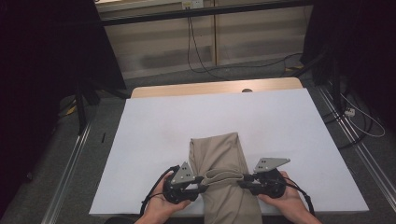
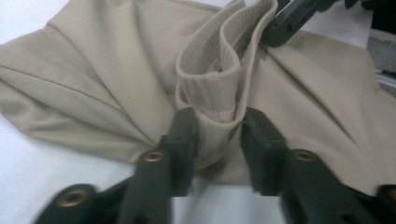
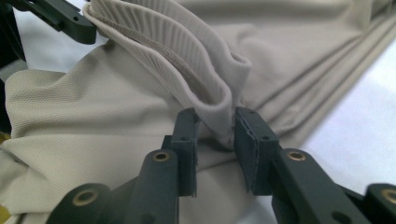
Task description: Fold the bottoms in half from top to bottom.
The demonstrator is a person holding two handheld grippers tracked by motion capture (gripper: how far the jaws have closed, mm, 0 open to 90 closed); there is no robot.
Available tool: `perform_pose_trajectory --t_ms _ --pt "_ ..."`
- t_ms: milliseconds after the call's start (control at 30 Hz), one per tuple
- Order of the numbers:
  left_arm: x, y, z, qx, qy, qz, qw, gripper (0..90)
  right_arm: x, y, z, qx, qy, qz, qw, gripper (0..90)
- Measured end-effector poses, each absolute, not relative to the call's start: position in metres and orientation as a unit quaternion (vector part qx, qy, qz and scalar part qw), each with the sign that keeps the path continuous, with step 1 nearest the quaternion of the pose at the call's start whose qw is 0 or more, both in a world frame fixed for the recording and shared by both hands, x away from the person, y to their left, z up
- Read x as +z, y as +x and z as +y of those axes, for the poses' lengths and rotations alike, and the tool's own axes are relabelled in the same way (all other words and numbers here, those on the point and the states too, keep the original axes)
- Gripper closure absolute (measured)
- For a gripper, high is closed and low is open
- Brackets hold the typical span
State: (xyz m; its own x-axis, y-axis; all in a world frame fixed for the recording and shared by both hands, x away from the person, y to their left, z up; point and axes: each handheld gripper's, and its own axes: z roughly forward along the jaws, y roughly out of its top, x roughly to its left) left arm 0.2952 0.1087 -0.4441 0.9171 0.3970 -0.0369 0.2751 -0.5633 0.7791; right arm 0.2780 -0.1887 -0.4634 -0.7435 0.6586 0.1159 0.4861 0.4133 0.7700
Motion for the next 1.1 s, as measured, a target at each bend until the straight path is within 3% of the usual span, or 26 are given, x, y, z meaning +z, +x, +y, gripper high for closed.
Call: perform_pose_trajectory --t_ms 67,233,300,367,433,500,633,733,833,900,1000,1100 --pt "-0.439 0.290 0.110 0.057 0.879 0.182 0.436 54.1 -0.460 0.274 -0.187 0.427 0.348 0.829 0.099 55.5" --pt "-0.432 0.276 0.116 0.050 0.870 0.182 0.456 45.2 -0.447 0.255 -0.192 0.437 0.365 0.811 0.133 43.2" --pt "-0.428 0.277 0.118 0.051 0.861 0.183 0.471 45.3 -0.441 0.246 -0.193 0.454 0.362 0.804 0.130 50.8" --pt "-0.426 0.281 0.118 0.062 0.855 0.191 0.478 47.6 -0.438 0.237 -0.192 0.473 0.336 0.808 0.103 68.9" --pt "-0.426 0.288 0.118 0.071 0.855 0.196 0.476 53.9 -0.440 0.233 -0.186 0.464 0.319 0.821 0.089 73.9" --pt "-0.429 0.296 0.114 0.075 0.858 0.196 0.469 54.5 -0.446 0.235 -0.176 0.447 0.306 0.837 0.079 72.6" --pt "-0.438 0.303 0.108 0.079 0.866 0.185 0.458 56.7 -0.457 0.247 -0.160 0.424 0.301 0.849 0.090 61.6" --pt "-0.446 0.303 0.104 0.047 0.877 0.181 0.442 73.3 -0.460 0.251 -0.155 0.422 0.294 0.852 0.099 58.5" --pt "-0.454 0.298 0.097 0.030 0.891 0.170 0.420 76.0 -0.465 0.250 -0.153 0.403 0.291 0.862 0.103 67.3" --pt "-0.453 0.295 0.095 0.030 0.892 0.166 0.420 75.9 -0.464 0.249 -0.155 0.394 0.299 0.862 0.107 86.7" --pt "-0.453 0.293 0.096 0.025 0.888 0.171 0.426 74.5 -0.462 0.246 -0.160 0.393 0.307 0.861 0.101 90.0" --pt "-0.453 0.290 0.098 0.021 0.886 0.170 0.431 66.9 -0.458 0.238 -0.168 0.392 0.306 0.861 0.104 90.0"
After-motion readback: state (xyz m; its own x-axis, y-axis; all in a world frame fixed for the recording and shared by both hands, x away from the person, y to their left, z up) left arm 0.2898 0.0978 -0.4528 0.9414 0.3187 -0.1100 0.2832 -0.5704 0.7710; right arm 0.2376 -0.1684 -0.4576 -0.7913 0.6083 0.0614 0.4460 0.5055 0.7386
